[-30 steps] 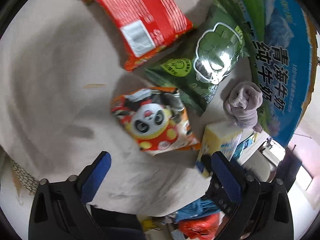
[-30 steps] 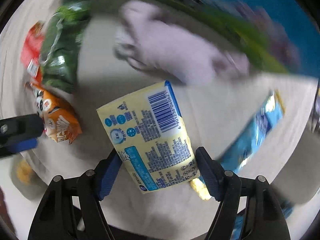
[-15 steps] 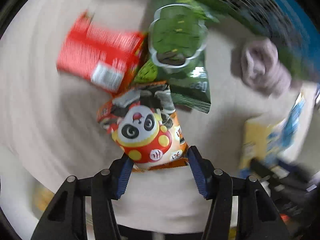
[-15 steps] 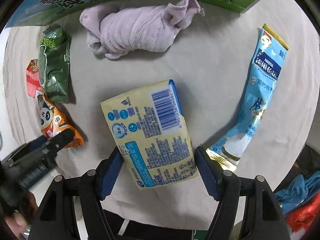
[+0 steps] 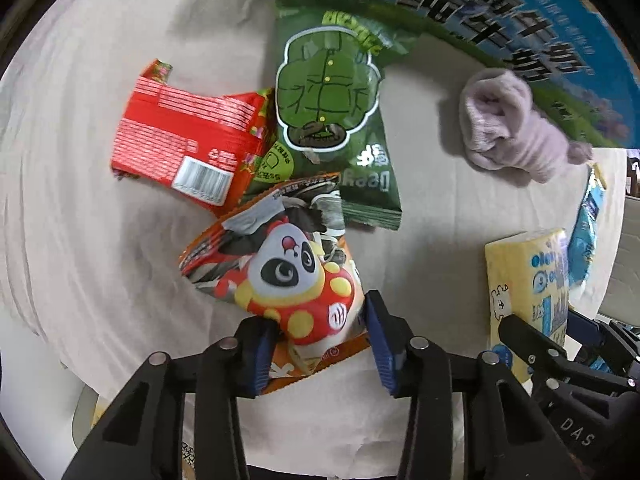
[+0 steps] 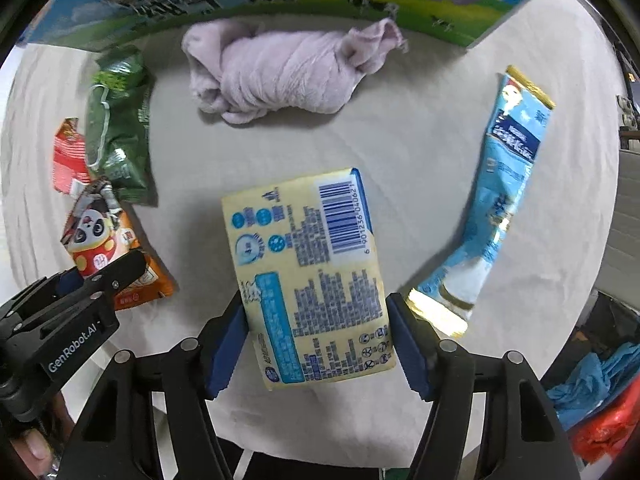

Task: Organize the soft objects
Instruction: 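Carry both items into the box and open both tools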

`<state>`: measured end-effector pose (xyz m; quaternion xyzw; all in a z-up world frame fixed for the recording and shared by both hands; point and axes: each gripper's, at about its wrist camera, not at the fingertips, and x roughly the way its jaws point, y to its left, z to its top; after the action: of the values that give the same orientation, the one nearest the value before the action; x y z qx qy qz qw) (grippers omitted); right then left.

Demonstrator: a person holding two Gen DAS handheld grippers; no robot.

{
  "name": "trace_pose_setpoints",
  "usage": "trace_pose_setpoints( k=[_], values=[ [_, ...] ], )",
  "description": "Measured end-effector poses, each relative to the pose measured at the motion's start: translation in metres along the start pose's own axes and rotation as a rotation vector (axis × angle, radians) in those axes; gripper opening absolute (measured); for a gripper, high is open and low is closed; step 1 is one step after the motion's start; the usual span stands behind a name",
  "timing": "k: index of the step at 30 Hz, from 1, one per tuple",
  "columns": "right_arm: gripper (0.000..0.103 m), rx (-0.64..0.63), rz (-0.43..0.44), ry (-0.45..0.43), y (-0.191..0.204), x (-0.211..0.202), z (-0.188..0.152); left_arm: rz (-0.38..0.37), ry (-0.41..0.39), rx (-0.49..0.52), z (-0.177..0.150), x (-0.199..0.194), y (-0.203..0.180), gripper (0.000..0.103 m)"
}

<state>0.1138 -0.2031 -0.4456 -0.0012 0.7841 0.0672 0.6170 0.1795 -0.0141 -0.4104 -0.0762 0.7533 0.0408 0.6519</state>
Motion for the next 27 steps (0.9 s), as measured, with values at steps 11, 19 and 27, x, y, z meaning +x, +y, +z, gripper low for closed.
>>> trace_pose_setpoints(
  k=[11, 19, 27],
  values=[
    [0.068, 0.012, 0.050, -0.090, 0.013, -0.017, -0.047, -0.014, -0.069, -0.005, -0.059, -0.033, 0.003, 0.035],
    [0.067, 0.033, 0.171, -0.192, -0.021, -0.075, -0.061, -0.081, -0.194, 0.039, -0.114, -0.113, -0.008, 0.035],
    [0.067, 0.057, 0.226, -0.361, -0.045, -0.165, -0.058, -0.139, -0.322, 0.144, -0.100, -0.205, -0.040, 0.035]
  ],
)
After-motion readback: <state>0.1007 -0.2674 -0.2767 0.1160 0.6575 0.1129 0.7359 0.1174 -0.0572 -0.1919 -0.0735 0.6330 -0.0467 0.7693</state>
